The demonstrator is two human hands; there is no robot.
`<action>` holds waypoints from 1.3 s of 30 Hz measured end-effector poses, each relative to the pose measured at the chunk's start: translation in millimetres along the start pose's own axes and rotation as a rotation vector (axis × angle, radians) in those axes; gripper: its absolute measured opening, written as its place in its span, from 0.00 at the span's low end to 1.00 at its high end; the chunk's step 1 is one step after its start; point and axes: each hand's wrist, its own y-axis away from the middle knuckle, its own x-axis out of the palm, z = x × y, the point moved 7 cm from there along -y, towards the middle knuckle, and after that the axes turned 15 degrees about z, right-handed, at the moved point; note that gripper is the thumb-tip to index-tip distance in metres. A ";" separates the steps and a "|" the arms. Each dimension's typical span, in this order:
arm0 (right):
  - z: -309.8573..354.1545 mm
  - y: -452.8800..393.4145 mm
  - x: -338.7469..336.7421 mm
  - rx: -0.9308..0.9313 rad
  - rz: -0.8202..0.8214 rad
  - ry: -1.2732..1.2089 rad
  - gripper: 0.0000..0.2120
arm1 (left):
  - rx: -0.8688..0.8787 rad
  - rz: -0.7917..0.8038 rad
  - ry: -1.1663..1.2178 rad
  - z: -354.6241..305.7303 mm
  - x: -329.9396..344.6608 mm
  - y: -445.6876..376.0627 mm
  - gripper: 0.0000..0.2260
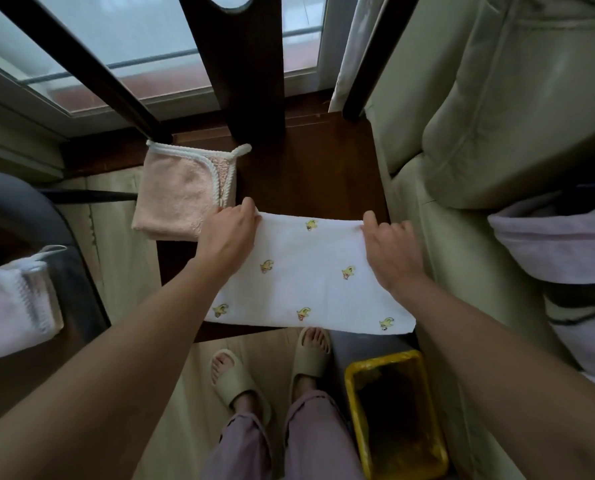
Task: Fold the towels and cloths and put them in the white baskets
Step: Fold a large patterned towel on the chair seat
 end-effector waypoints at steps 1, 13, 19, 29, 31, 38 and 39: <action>0.5 -2.4 0.0 0.030 0.019 0.032 0.09 | -0.009 0.006 -0.021 -0.7 -0.9 -3.1 0.09; 80.4 28.0 -7.1 -0.212 -0.120 -0.391 0.22 | -0.301 -0.384 0.580 33.8 -2.7 79.0 0.12; 112.5 0.7 -5.5 -0.211 0.014 -0.468 0.24 | -0.396 -0.029 1.099 51.0 45.2 78.2 0.19; 116.5 6.7 15.0 -0.251 0.091 -0.415 0.28 | -0.017 -0.251 0.953 26.2 2.7 81.6 0.10; 128.3 -2.9 12.4 -0.281 0.093 -0.382 0.29 | -0.124 -0.334 0.916 46.2 2.6 86.2 0.12; 148.1 -28.2 -25.3 -0.385 -0.001 -0.449 0.25 | -0.299 -0.548 0.485 78.5 -15.5 93.5 0.17; 136.6 -22.1 -29.9 -0.337 -0.068 -0.480 0.23 | -0.192 -0.522 0.455 62.9 -19.7 88.4 0.16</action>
